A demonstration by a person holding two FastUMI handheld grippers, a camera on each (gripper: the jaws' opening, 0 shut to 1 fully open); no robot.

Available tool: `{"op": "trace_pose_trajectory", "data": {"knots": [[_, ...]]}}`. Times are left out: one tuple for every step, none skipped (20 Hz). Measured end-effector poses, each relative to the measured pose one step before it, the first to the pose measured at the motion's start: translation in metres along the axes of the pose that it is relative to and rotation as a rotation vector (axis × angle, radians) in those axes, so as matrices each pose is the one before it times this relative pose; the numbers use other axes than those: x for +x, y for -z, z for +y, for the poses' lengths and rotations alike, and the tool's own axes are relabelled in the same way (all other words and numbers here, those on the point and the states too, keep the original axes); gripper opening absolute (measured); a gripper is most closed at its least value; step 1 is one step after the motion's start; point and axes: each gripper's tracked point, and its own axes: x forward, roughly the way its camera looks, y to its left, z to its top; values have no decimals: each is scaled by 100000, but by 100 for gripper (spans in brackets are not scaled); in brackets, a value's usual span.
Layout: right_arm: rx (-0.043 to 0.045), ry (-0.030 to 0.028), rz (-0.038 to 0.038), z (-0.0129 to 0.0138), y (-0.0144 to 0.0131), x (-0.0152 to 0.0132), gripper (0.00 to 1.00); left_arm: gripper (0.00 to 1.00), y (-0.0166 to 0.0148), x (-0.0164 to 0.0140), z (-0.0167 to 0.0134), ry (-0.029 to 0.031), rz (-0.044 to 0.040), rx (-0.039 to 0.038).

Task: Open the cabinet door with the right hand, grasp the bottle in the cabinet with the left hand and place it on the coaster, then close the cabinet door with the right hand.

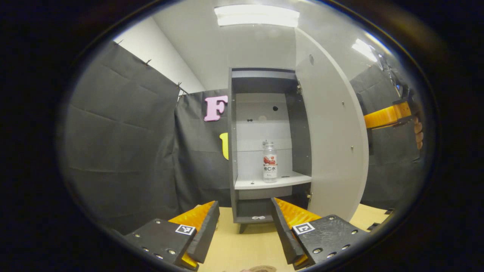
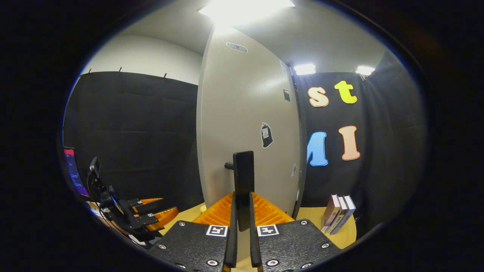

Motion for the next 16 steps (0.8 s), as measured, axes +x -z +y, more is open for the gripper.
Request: {"op": "trace_pose_trajectory", "data": {"knots": [[-312,610,-293,-508,-46,-336,14,74,86,-268,-467,191,303,-179],[-607,854,-218,-632,69,-261,13,74,-40,-218,-328,-93,161,-52],[-627,928,-333,-612,26,-327,13,74,54,-204,-223,-386,196,64],[-548,853,154,-563,163,-182,13,74,-61,-225,-208,-449,54,97],[-58,879,147,-719,207,-301,14,74,-67,-220,-231,-659,-103,141],[110,932,361,-676,307,-128,14,74,-120,-171,-176,-725,-114,316],[143,816,327,-712,185,-178,14,74,8,-115,-218,-691,-163,359],[370,642,-344,-640,5,-203,14,74,-163,-219,-277,-515,-229,429],[293,851,-501,-668,-25,-178,14,74,41,-63,-180,-354,-34,415],[-83,1725,-355,-909,168,-106,14,74,15,33,-197,-195,456,89],[-491,2680,-496,-1016,-2,-217,14,82,173,56,-276,183,1020,-586],[-472,3208,-732,-1106,7,-200,13,82,-63,84,-380,628,565,-944],[-466,3614,-664,-1073,-25,-162,12,78,-187,246,-231,575,193,-722],[46,2202,-335,-731,67,71,12,77,-256,386,-137,593,285,-146],[2255,-951,245,73,16,10,12,77,-193,483,11,557,151,-9],[2784,-1668,173,481,76,-15,11,82,-243,554,-43,931,-133,-134]]}}
